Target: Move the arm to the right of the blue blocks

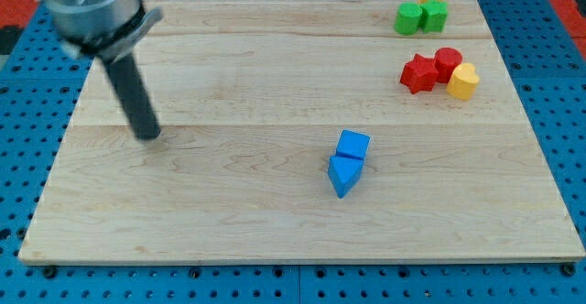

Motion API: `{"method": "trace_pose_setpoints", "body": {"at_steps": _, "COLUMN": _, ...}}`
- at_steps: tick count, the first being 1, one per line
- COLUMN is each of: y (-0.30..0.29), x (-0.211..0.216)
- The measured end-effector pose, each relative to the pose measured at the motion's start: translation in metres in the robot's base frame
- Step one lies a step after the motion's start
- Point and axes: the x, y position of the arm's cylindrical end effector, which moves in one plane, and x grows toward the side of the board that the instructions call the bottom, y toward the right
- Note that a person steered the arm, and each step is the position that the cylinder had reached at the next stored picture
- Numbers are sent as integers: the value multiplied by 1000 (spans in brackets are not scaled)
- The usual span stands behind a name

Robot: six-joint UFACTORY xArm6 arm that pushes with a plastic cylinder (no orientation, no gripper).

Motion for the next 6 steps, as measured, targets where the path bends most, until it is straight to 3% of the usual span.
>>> {"method": "trace_pose_setpoints", "body": {"at_steps": 1, "y": 1, "x": 95}}
{"method": "trace_pose_setpoints", "body": {"at_steps": 2, "y": 12, "x": 126}}
{"method": "trace_pose_setpoints", "body": {"at_steps": 3, "y": 50, "x": 125}}
{"method": "trace_pose_setpoints", "body": {"at_steps": 6, "y": 282, "x": 106}}
